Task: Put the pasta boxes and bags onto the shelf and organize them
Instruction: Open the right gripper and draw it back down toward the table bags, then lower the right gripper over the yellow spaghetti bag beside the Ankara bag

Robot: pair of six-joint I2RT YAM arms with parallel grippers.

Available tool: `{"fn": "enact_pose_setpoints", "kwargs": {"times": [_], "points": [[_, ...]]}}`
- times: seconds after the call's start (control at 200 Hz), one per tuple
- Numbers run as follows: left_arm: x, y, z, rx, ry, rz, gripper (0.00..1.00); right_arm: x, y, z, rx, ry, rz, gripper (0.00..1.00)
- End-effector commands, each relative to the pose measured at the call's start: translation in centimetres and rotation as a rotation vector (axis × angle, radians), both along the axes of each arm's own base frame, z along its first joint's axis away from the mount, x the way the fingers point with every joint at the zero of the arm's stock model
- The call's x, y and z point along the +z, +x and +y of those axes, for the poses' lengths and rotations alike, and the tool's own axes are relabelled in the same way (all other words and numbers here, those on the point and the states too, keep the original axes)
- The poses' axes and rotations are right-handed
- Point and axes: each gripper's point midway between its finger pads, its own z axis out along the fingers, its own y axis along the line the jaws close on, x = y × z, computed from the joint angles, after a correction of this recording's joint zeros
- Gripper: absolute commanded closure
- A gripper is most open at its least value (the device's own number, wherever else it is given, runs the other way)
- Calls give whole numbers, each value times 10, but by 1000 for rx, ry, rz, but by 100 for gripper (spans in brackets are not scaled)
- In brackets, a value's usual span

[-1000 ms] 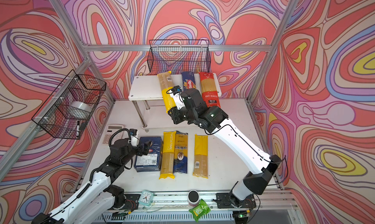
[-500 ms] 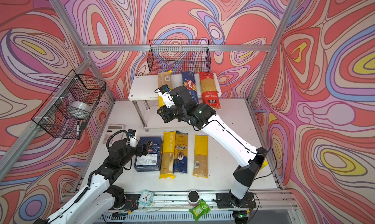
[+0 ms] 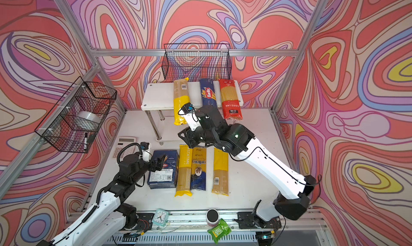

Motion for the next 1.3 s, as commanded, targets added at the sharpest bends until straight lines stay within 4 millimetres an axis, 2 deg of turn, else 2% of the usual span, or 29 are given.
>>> {"fn": "enact_pose_setpoints", "kwargs": {"times": [0.0, 0.065, 0.135, 0.386, 0.496, 0.581, 0.651, 0.706, 0.901, 0.956, 1.057, 1.072, 1.167, 1.292], "points": [[-3, -2, -2, -23, 6, 6, 0, -39, -24, -14, -39, -80, 85, 66], [-3, -3, -3, -32, 6, 7, 0, -57, -35, -18, -61, -91, 121, 66], [-3, -2, -3, -27, 7, 6, 0, -80, -42, -31, -133, -130, 126, 66], [-8, 3, -7, -44, 17, 47, 0, -175, -36, -105, -518, -382, 169, 62], [-7, 0, -10, -63, 13, 36, 0, -213, -40, -120, -599, -398, 211, 59], [-5, -1, -6, -44, 10, 21, 0, -228, -42, -128, -651, -357, 234, 57], [-3, -2, -5, -38, 6, 10, 0, -235, -44, -140, -699, -322, 231, 57], [-3, -2, -4, -33, 7, 9, 0, -238, -46, -151, -742, -301, 229, 53], [-4, -1, -4, -33, 9, 16, 0, -258, -53, -171, -772, -291, 257, 24], [-5, 0, -5, -34, 10, 22, 0, -265, -52, -174, -776, -297, 269, 18], [-7, 2, -4, -27, 16, 34, 0, -277, -48, -176, -788, -286, 326, 13], [-7, 3, -4, -25, 16, 35, 0, -279, -48, -176, -788, -284, 337, 10], [-8, 4, -6, -34, 18, 48, 0, -291, -43, -171, -770, -246, 385, 2], [-10, 6, -7, -39, 23, 62, 0, -304, -36, -167, -755, -245, 425, 2]]}}
